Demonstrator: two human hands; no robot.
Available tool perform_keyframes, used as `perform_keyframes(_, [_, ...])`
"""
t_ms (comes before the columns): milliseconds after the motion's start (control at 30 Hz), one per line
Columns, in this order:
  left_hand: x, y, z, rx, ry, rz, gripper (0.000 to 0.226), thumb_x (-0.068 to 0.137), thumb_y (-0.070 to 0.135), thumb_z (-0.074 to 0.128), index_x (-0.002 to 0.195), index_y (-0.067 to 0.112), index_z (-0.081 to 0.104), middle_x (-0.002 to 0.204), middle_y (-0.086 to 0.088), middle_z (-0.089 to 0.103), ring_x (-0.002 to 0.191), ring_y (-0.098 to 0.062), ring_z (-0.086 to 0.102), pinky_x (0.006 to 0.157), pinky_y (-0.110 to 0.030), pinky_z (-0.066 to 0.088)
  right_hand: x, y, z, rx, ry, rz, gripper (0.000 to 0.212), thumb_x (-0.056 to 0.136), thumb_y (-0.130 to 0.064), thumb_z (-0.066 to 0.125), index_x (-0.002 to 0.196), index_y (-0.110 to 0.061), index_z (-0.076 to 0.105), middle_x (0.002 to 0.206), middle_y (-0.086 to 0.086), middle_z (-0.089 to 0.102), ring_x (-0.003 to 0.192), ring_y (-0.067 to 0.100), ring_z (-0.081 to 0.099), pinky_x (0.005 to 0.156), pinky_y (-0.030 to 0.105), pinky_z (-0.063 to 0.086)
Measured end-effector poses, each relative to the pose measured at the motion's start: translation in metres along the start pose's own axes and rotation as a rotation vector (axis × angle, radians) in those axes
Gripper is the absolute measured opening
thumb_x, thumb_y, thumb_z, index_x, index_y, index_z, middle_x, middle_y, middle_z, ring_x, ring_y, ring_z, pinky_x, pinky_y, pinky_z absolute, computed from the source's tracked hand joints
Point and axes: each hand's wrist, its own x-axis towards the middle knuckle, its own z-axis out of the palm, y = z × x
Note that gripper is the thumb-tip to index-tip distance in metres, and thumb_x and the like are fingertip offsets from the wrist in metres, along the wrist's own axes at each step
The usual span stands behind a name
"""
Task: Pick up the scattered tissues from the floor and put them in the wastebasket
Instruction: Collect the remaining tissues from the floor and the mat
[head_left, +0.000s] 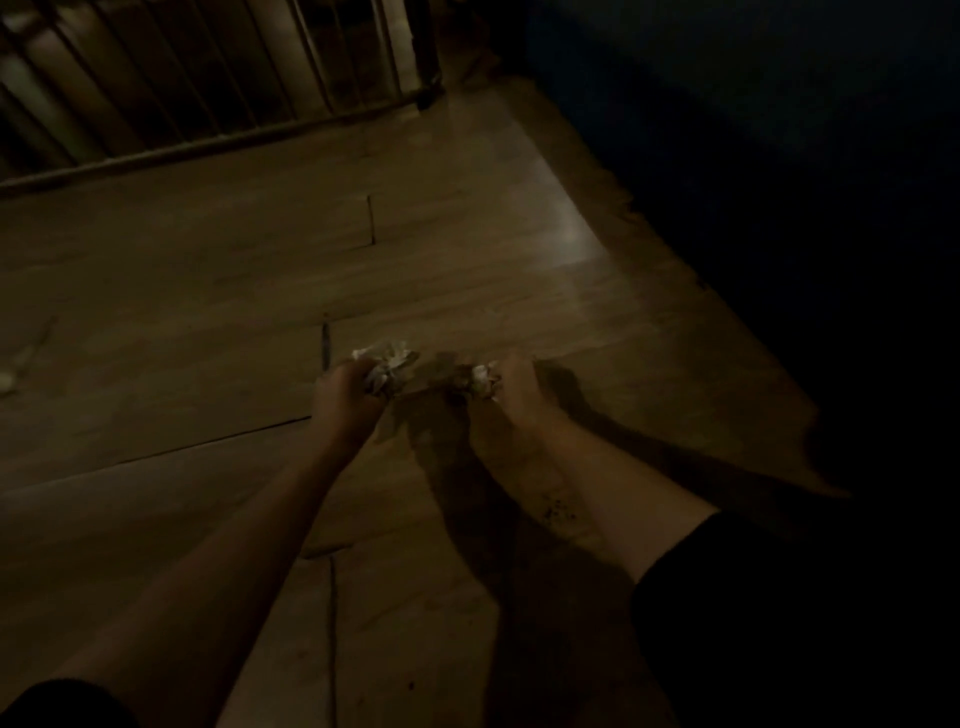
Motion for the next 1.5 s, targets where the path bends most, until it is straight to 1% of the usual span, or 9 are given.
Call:
perform_keyframes(233, [-0.011,-0.033,-0.002,-0.016,-0.019,-0.071,0.008,0.078,0.003,0.058,0.079,-0.004,0.06,0.075,-0.019,0.061,0.068,-0.025,0.054,0.051,-0.026,0.034,0.032,-0.017,-0.002,-0.041,0.041,0.07,0.026,0.085,-0.012,0.059,0.107,0.0,0.06,0.111,0.019,0.059,0.106,0.028,0.055,0.087,0.038,0.047])
perform_keyframes(400, [-0.016,-0.048,-0.009,-0.019,-0.022,-0.082,0.012,0.074,0.012,0.06,0.076,0.0,0.061,0.074,-0.022,0.066,0.07,-0.033,0.062,0.059,-0.04,0.047,0.009,-0.043,0.035,-0.181,-0.124,-0.139,0.017,0.086,-0.015,0.052,0.099,-0.005,0.059,0.108,0.021,0.062,0.106,0.038,0.055,0.09,0.042,0.045])
perform_keyframes(600, [-0.031,-0.051,-0.015,-0.095,-0.055,-0.122,0.023,0.069,0.025,0.054,0.076,0.004,0.06,0.07,-0.02,0.064,0.067,-0.033,0.061,0.061,-0.043,0.049,-0.071,-0.044,0.036,-0.294,-0.068,-0.422,0.019,0.09,-0.02,0.051,0.1,-0.009,0.063,0.112,0.014,0.062,0.106,0.032,0.052,0.097,0.041,0.041])
perform_keyframes(700, [-0.042,-0.047,-0.011,-0.139,-0.094,-0.109,0.021,0.07,0.026,0.053,0.07,0.005,0.056,0.067,-0.022,0.061,0.065,-0.037,0.06,0.06,-0.048,0.052,-0.074,-0.04,0.032,-0.023,-0.019,-0.158,0.028,0.088,-0.028,0.046,0.077,-0.011,0.066,0.089,0.014,0.068,0.084,0.031,0.061,0.075,0.039,0.051])
perform_keyframes(833, [-0.052,-0.017,-0.009,-0.135,-0.152,-0.078,0.007,0.073,0.005,0.058,0.075,-0.002,0.06,0.067,-0.019,0.06,0.064,-0.03,0.058,0.055,-0.034,0.043,-0.095,-0.031,0.008,0.16,0.186,0.148,0.022,0.089,-0.007,0.052,0.1,0.009,0.064,0.101,0.019,0.063,0.094,0.025,0.058,0.07,0.035,0.041])
perform_keyframes(1033, [-0.066,0.065,-0.003,-0.208,-0.181,0.15,0.015,0.077,0.013,0.061,0.086,0.001,0.065,0.077,-0.018,0.067,0.071,-0.03,0.062,0.057,-0.025,0.044,-0.161,-0.02,-0.065,0.206,0.388,0.15,0.015,0.083,-0.007,0.061,0.089,0.001,0.072,0.084,0.02,0.071,0.075,0.015,0.055,0.044,0.007,0.033])
perform_keyframes(1167, [-0.085,0.147,0.004,-0.247,-0.271,0.363,0.008,0.078,0.008,0.063,0.083,0.003,0.065,0.08,-0.016,0.07,0.073,-0.029,0.064,0.064,-0.032,0.05,-0.22,0.004,-0.137,0.144,0.537,0.218,0.015,0.086,-0.009,0.058,0.09,-0.002,0.071,0.09,0.017,0.071,0.08,0.018,0.057,0.065,0.029,0.042])
perform_keyframes(1333, [-0.116,0.254,0.016,-0.401,-0.428,0.595,0.019,0.08,0.022,0.063,0.098,0.028,0.064,0.096,0.004,0.07,0.086,-0.012,0.065,0.077,-0.039,0.056,-0.315,0.048,-0.225,0.095,0.746,0.363,0.012,0.086,-0.009,0.062,0.091,-0.001,0.068,0.092,0.014,0.065,0.084,0.022,0.059,0.069,0.027,0.04])
perform_keyframes(1500, [-0.177,0.374,0.023,-0.386,-0.436,0.739,0.018,0.084,0.009,0.062,0.1,0.001,0.066,0.095,-0.016,0.07,0.088,-0.027,0.064,0.073,-0.03,0.047,-0.416,0.101,-0.308,-0.02,0.956,0.514,0.012,0.084,-0.007,0.063,0.087,0.003,0.069,0.094,0.021,0.07,0.091,0.031,0.064,0.072,0.032,0.046])
